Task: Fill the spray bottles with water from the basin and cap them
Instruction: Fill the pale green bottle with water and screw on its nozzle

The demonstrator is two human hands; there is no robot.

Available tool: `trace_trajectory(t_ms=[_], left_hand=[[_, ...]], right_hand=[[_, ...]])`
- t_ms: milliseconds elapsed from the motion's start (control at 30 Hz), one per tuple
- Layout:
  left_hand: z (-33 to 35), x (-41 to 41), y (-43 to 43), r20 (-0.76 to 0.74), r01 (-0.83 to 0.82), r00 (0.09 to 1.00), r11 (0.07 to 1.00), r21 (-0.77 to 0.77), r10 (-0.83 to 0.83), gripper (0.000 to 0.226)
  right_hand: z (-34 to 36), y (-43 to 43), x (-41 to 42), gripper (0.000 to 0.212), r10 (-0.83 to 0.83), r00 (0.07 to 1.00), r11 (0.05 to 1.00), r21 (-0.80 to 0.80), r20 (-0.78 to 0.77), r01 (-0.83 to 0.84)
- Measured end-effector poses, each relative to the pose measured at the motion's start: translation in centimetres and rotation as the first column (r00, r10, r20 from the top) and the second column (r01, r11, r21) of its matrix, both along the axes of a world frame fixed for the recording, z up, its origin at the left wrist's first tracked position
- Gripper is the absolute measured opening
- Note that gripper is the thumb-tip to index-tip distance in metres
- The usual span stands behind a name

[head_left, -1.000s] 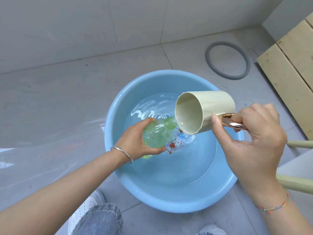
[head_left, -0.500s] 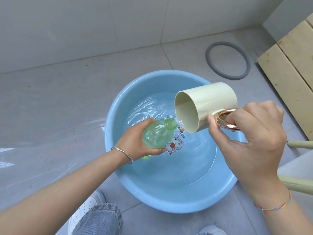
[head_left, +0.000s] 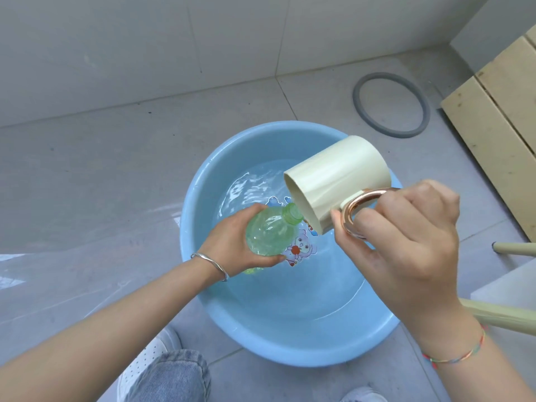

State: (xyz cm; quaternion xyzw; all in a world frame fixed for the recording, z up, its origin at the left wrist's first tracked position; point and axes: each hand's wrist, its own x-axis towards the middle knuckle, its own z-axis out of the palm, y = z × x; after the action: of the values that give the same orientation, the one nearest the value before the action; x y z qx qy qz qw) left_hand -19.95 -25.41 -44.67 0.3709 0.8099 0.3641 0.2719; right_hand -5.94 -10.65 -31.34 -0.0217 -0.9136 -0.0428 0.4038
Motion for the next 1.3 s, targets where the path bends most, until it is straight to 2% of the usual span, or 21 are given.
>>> trace_trajectory(t_ms=[133,200,267,400,467,533,633,767,1000,1200,1300], left_hand=[[0.0,0.0,0.0,0.004,0.008,1.000,1.000,0.003,-0.008,0.077],[0.0,0.0,0.0,0.007,0.003,1.000,1.000,0.009,-0.003,0.076],[0.0,0.0,-0.1,0.012,-0.006,1.000,1.000,0.017,0.005,0.074],[0.2,0.0,0.0,0.026,-0.005,1.000,1.000,0.026,0.004,0.071],[0.2,0.0,0.0,0.035,-0.007,0.999,1.000,0.026,0.007,0.072],[0.2,0.0,0.0,0.041,-0.007,0.999,1.000,0.022,0.006,0.073],[0.2,-0.1,0.0,0.041,-0.007,0.999,1.000,0.025,0.006,0.074],[0.2,0.0,0.0,0.037,-0.011,0.999,1.000,0.022,0.010,0.072],[0.3,0.0,0.0,0.044,-0.018,0.999,1.000,0.017,0.017,0.069],[0.3,0.0,0.0,0.043,-0.017,0.999,1.000,0.014,0.016,0.071],[0.4,0.0,0.0,0.036,-0.016,0.999,1.000,0.010,0.016,0.073]], right_hand=[[-0.2,-0.1,0.0,0.030,0.025,0.999,0.999,0.029,-0.025,-0.024],[-0.2,0.0,0.3,0.030,-0.019,0.999,0.999,-0.035,-0.036,0.018],[-0.3,0.5,0.7,0.031,-0.120,0.992,0.979,-0.169,-0.027,0.114],[-1.7,2.5,1.3,0.034,-0.288,0.952,0.802,-0.517,0.103,0.299],[-3.3,3.5,1.8,0.036,-0.297,0.935,0.729,-0.586,0.195,0.354],[-5.4,4.1,2.5,0.034,-0.286,0.913,0.720,-0.564,0.290,0.405],[-8.2,4.5,3.4,0.036,-0.282,0.875,0.760,-0.465,0.394,0.455],[-10.2,4.8,4.0,0.029,-0.285,0.845,0.818,-0.345,0.452,0.461],[-12.0,4.4,4.4,0.027,-0.285,0.817,0.836,-0.286,0.502,0.467],[-12.4,4.0,4.3,0.031,-0.243,0.826,0.821,-0.346,0.509,0.455],[-11.3,4.3,4.3,0.040,-0.230,0.843,0.692,-0.527,0.486,0.493]])
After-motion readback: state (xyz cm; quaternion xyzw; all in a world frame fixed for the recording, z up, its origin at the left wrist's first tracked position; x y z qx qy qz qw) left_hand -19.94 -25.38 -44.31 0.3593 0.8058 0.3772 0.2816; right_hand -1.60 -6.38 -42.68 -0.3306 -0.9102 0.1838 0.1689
